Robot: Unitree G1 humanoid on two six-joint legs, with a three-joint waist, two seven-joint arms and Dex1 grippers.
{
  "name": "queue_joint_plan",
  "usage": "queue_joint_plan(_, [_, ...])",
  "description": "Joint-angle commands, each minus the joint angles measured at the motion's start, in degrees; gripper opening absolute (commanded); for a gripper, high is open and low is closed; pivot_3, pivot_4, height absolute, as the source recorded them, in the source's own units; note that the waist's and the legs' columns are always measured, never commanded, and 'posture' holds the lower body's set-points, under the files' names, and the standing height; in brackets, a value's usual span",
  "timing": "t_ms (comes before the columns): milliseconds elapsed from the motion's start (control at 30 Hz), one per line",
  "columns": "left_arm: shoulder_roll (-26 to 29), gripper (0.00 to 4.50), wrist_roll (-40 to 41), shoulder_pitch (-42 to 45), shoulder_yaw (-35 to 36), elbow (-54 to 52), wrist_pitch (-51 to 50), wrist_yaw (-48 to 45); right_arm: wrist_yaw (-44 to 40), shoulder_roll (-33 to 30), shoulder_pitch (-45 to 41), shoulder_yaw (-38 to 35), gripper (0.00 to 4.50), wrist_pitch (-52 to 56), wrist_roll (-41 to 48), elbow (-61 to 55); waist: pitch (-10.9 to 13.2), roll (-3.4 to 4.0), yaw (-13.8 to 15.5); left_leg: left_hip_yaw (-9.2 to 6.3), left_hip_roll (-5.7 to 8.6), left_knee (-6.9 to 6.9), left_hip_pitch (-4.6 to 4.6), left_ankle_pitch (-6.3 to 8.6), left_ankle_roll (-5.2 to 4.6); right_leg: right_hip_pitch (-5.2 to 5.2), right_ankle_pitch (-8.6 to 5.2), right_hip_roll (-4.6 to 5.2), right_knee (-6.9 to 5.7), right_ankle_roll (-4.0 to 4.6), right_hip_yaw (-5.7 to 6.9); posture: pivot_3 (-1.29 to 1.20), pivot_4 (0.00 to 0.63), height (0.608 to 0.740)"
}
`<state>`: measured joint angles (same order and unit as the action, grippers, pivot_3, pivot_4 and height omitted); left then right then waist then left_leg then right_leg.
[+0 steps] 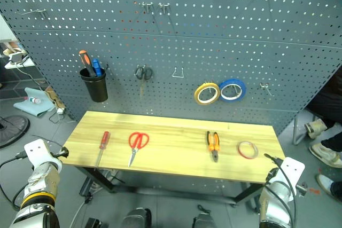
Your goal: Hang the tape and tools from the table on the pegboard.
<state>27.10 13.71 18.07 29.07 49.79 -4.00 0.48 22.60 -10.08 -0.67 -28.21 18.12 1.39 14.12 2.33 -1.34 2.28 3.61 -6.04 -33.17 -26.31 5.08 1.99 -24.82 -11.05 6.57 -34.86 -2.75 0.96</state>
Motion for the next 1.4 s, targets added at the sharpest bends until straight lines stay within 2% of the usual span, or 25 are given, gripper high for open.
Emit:
queue_joint_plan(33, [0.90,4.46,0.49,0.58,0.09,-1.64,0.49,-0.37,0.47,-0.87,0.21,-0.72,4.50,-0.59,-0.04,-1.63,0.00,0.00,0.00,0.00,0.00,0.00,0.00,0.00,0.00,0.00,0.00,0.00,0.00,0.00,0.00,0.13,0.028,0.740])
queue_joint_plan(133, [0.83,4.46,0.48,-0.68,-0.26,-5.02,0.15,-1.06,-0.83,-1.75,1.32,0.46,4.50,-0.18,-0.96,-3.25,0.03,0.00,0.03,0.00,-0.01,0.01,0.00,0.00,0.00,-0.07,-0.02,0.00,0.00,0.02,0.00,0.13,0.037,0.740])
queue_joint_plan(200, [0.60,4.46,1.40,-1.59,-1.14,-10.22,-1.22,-4.11,-3.06,-3.12,1.90,1.84,4.50,0.50,-1.30,-5.12,0.26,0.05,0.01,0.00,-0.01,0.01,0.01,0.00,0.00,-0.12,-0.03,0.01,0.01,0.04,0.00,0.12,0.069,0.740])
queue_joint_plan(333, [1.27,4.46,5.61,-5.56,-5.99,-29.93,-8.19,-15.60,-12.78,-8.06,3.63,5.68,4.50,2.60,-0.49,-9.06,1.35,0.15,-0.02,0.01,-0.02,0.02,0.00,0.00,0.00,-0.24,-0.04,0.04,-0.03,0.06,-0.05,0.13,0.132,0.740])
queue_joint_plan(433, [3.14,4.46,10.52,-7.05,-10.18,-44.88,-16.55,-23.25,-20.64,-12.96,4.95,7.63,4.50,3.74,0.44,-12.37,3.08,0.13,0.01,0.00,-0.03,-0.03,0.07,0.00,0.00,-0.22,-0.04,0.05,-0.10,0.07,-0.10,0.12,0.210,0.740])
queue_joint_plan(533, [6.03,4.46,15.84,-6.73,-17.18,-58.49,-24.54,-31.96,-30.27,-19.16,5.75,8.71,4.50,5.20,2.44,-15.36,5.97,0.32,0.06,-0.01,-0.01,-0.12,0.17,0.00,0.00,-0.15,-0.06,0.04,-0.16,0.10,-0.23,0.10,0.274,0.740])
queue_joint_plan(633, [8.52,4.46,18.27,-3.22,-25.38,-64.59,-27.99,-41.66,-42.42,-26.94,5.30,10.87,4.50,8.10,5.33,-16.07,8.97,0.62,0.16,-0.01,0.09,-0.36,0.15,0.00,-0.01,-0.13,-0.07,0.04,-0.17,0.10,-0.51,0.08,0.322,0.740])
queue_joint_plan(767, [7.81,4.46,19.11,5.96,-33.93,-63.94,-28.16,-52.92,-54.99,-35.26,-0.13,13.95,4.50,9.66,7.55,-10.14,12.86,0.30,-0.14,-0.03,0.16,-0.69,-0.01,-0.01,-0.03,-0.12,-0.07,-0.17,-0.26,0.09,-0.94,0.04,0.392,0.740])
queue_joint_plan(867, [6.70,4.46,18.83,10.00,-36.46,-62.01,-27.26,-57.63,-60.14,-38.42,-3.97,15.62,4.50,9.46,7.84,-6.04,15.03,-0.03,-0.82,-0.12,0.37,-0.77,-0.13,-0.03,-0.05,-0.29,-0.04,-0.36,-0.23,0.03,-1.43,0.02,0.425,0.740])
queue_joint_plan(967, [4.06,4.46,19.31,14.60,-40.00,-57.40,-25.98,-65.74,-68.27,-41.24,-13.09,20.91,4.50,8.97,7.07,1.36,17.35,-0.17,-1.84,-0.13,0.63,-0.84,-0.15,-0.05,-0.10,-0.28,-0.02,-0.39,-0.30,0.00,-1.81,-0.03,0.471,0.740])
queue_joint_plan(1033, [2.86,4.46,18.82,16.26,-41.09,-55.32,-24.89,-68.79,-70.77,-41.74,-17.88,23.71,4.50,7.97,5.69,5.32,18.59,-0.27,-2.64,-0.25,0.81,-0.89,-0.57,-0.41,-0.70,-0.55,0.01,-0.39,-0.27,-0.05,-1.97,-0.03,0.491,0.740])
queue_joint_plan(1200, [-0.51,4.46,16.74,19.22,-41.51,-50.98,-22.24,-70.43,-73.82,-41.08,-27.10,28.01,4.50,2.70,2.40,17.15,20.66,-0.36,-3.02,-0.55,1.25,-1.06,-1.55,-0.32,-1.17,-1.37,-0.09,-0.35,-0.80,-0.45,-2.29,-0.02,0.511,0.740])
queue_joint_plan(1233, [-1.26,4.46,16.65,19.77,-41.62,-50.58,-22.06,-70.48,-74.08,-40.62,-29.41,29.14,4.50,1.04,1.28,20.47,21.13,-0.31,-3.02,-0.57,1.31,-1.20,-1.67,-0.21,-1.32,-1.48,-0.11,-0.33,-1.08,-0.77,-2.34,-0.01,0.515,0.740])
queue_joint_plan(1400, [-2.40,4.46,17.56,20.30,-41.04,-52.23,-23.56,-70.63,-75.51,-38.71,-38.13,32.39,4.50,-4.64,-2.31,33.31,22.82,-0.25,-3.12,-0.65,1.42,-1.58,-1.92,-0.02,-1.56,-1.53,-0.28,-0.22,-1.21,-0.96,-2.28,0.00,0.527,0.740])
